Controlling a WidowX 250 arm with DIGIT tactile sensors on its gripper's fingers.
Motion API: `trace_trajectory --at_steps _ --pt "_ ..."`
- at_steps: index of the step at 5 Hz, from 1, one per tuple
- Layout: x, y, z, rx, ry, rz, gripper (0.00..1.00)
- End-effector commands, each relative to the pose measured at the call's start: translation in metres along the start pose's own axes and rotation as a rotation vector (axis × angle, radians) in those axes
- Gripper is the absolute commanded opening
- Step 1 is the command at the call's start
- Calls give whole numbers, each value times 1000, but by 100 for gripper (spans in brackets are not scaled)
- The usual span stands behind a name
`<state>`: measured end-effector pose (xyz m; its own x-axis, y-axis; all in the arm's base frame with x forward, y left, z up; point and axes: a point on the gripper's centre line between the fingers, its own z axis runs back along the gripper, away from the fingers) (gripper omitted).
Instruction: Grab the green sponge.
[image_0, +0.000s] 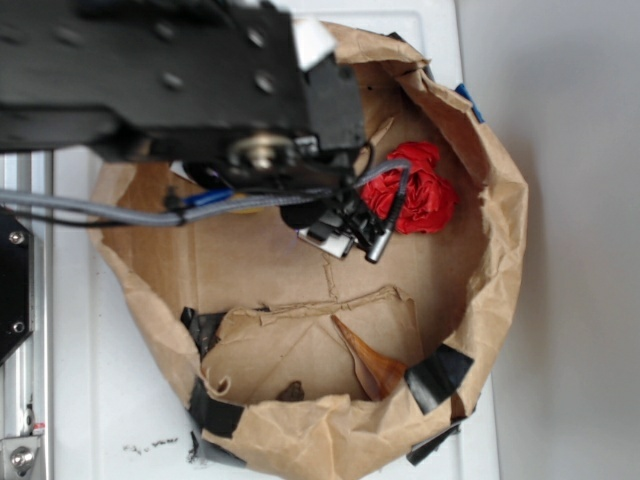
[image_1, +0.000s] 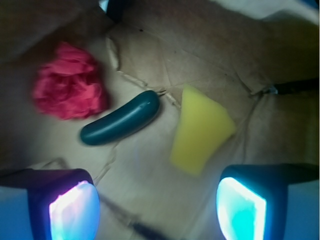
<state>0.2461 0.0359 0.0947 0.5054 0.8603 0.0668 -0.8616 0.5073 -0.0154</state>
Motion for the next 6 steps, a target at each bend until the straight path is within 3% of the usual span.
trace_trajectory --at_steps 1,2,5,6 --pt "20 20 -21 -16 -50 20 100" --pt "32 0 -29 -8 -56 30 100" --pt "30 7 -25 -14 -42 30 100" --pt "23 17 -25 14 -41 5 100"
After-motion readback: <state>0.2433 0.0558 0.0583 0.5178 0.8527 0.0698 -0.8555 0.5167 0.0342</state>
